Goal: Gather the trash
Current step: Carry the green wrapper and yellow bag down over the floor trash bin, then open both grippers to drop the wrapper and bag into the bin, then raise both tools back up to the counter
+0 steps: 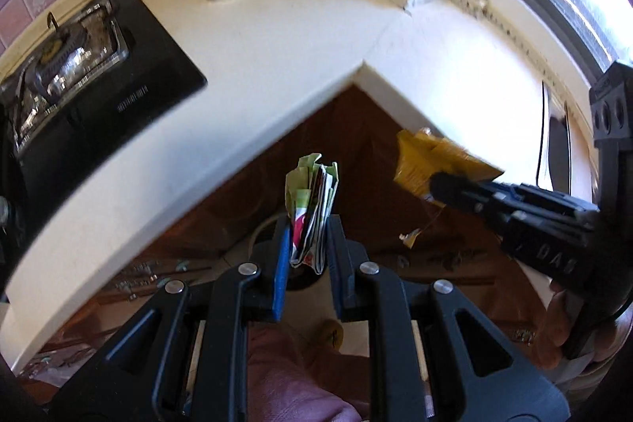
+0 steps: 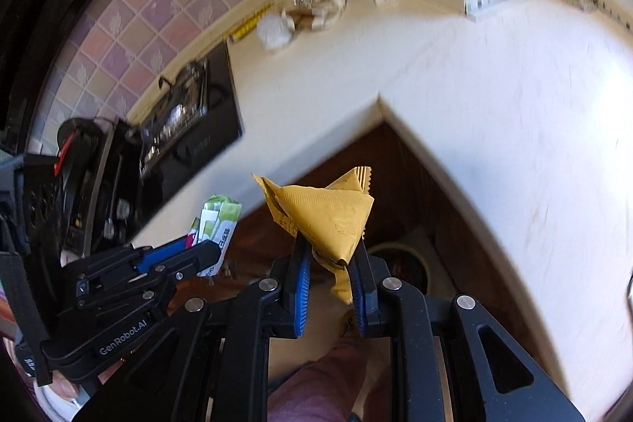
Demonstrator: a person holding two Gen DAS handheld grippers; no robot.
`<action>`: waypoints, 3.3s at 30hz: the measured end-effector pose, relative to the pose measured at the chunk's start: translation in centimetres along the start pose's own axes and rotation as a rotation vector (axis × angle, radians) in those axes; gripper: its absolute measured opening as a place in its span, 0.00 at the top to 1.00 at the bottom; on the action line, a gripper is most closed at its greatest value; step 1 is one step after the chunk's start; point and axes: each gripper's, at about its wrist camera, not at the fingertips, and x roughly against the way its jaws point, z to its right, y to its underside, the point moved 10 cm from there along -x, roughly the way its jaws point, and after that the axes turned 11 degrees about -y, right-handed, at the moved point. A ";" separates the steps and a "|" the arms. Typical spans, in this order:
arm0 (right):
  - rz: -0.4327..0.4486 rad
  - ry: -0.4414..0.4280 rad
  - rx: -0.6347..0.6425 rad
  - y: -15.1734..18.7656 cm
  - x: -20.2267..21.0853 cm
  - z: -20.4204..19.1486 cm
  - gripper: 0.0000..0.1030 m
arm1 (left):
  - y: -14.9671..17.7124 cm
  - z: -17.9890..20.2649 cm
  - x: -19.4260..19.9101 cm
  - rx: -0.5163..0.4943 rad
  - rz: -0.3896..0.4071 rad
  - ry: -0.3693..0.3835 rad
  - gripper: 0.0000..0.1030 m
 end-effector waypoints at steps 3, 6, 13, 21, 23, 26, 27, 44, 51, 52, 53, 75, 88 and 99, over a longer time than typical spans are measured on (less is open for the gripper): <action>-0.035 0.013 -0.019 2.9 -1.7 1.4 0.83 | 1.7 0.9 -1.4 -0.034 -0.003 -0.007 0.86; -0.068 0.039 -0.038 5.7 -4.0 3.3 0.83 | 3.2 1.6 -3.6 -0.050 -0.020 0.007 0.86; -0.148 0.109 -0.090 11.3 -11.2 9.4 0.83 | 8.3 2.8 -12.7 -0.031 -0.119 0.045 0.86; -0.221 0.149 -0.190 18.2 -21.1 17.8 0.82 | 14.6 2.7 -26.2 0.029 -0.261 0.027 0.85; -0.237 0.161 -0.197 19.8 -23.8 20.0 0.82 | 15.8 2.6 -29.3 0.023 -0.275 0.010 0.85; -0.256 0.167 -0.209 21.5 -26.8 22.5 0.82 | 16.7 2.0 -32.8 0.029 -0.287 -0.003 0.85; -0.259 0.169 -0.209 21.7 -27.8 22.8 0.82 | 17.0 2.0 -34.0 0.031 -0.288 -0.007 0.85; -0.323 0.180 -0.189 22.0 -34.5 24.7 0.52 | 18.4 0.2 -38.1 -0.006 -0.301 -0.065 0.41; -0.313 0.183 -0.178 21.1 -32.8 24.0 0.40 | 17.8 -0.8 -36.4 -0.001 -0.283 -0.084 0.28; -0.307 0.182 -0.180 20.9 -32.4 23.8 0.37 | 17.8 -1.0 -36.2 0.003 -0.284 -0.084 0.25; -0.306 0.179 -0.182 20.9 -32.0 23.7 0.36 | 17.8 -1.2 -35.7 0.011 -0.291 -0.083 0.23; -0.173 0.130 -0.107 12.2 -7.2 7.5 0.29 | 9.8 -1.6 -7.1 0.017 -0.076 -0.160 0.17; 0.076 0.081 0.060 1.3 10.0 -3.3 0.29 | -2.6 -3.0 13.6 0.060 0.335 -0.261 0.17; 0.215 0.054 0.190 -8.1 14.6 -9.5 0.29 | -9.8 -5.2 19.0 0.097 0.417 -0.271 0.17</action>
